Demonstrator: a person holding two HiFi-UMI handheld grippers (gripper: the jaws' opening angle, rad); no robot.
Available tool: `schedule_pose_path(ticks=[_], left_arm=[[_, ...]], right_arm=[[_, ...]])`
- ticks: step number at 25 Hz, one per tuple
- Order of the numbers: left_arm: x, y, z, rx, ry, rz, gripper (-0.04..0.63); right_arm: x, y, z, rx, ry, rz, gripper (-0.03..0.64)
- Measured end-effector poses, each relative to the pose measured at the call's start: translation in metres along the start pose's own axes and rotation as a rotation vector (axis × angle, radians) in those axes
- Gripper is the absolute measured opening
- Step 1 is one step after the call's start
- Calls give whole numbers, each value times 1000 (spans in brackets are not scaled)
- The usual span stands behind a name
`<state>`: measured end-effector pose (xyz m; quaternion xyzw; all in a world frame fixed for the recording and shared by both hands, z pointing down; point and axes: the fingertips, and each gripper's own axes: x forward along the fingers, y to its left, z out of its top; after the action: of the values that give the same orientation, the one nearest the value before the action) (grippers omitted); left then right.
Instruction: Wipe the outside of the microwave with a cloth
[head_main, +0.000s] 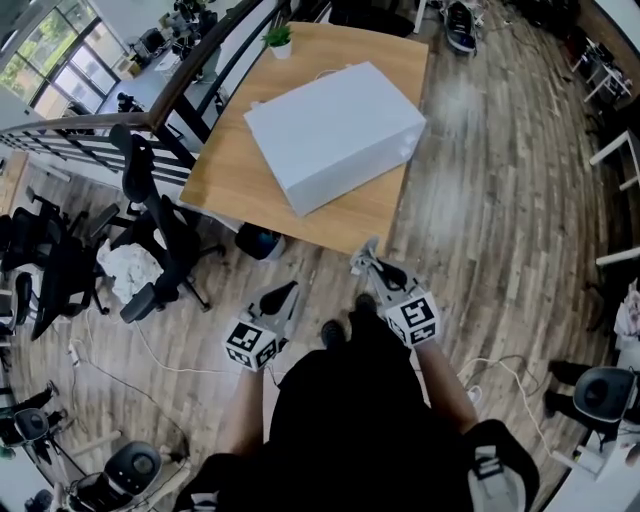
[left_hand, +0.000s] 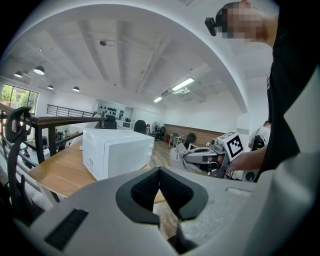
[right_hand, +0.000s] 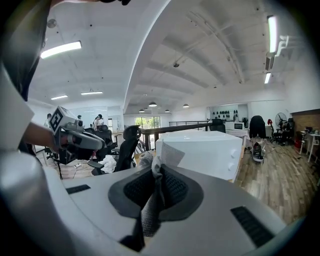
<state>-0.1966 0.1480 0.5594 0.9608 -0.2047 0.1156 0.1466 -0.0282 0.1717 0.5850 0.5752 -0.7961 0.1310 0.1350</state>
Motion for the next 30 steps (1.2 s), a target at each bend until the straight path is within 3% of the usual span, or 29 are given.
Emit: schedule_pose_path(ticks=[5,9,13,24,30], left_arm=[[18,6,18,-35,-11,47,0],[43,9,37,4,-37,58,0],[60,6,48,-10,-41,80,0],[73,14,43,-37,-54,204,0],[70,20,44,-54,-45,225,0]], right_arm=[[17,-17,20,-34,-1,61,23],[32,-39,41,-71,-33,98,22],[45,-57,47,-59,-33,112,23],[80,-78,55,-98,-31,225,23],[93,-78,65,-74,-28,233,23]])
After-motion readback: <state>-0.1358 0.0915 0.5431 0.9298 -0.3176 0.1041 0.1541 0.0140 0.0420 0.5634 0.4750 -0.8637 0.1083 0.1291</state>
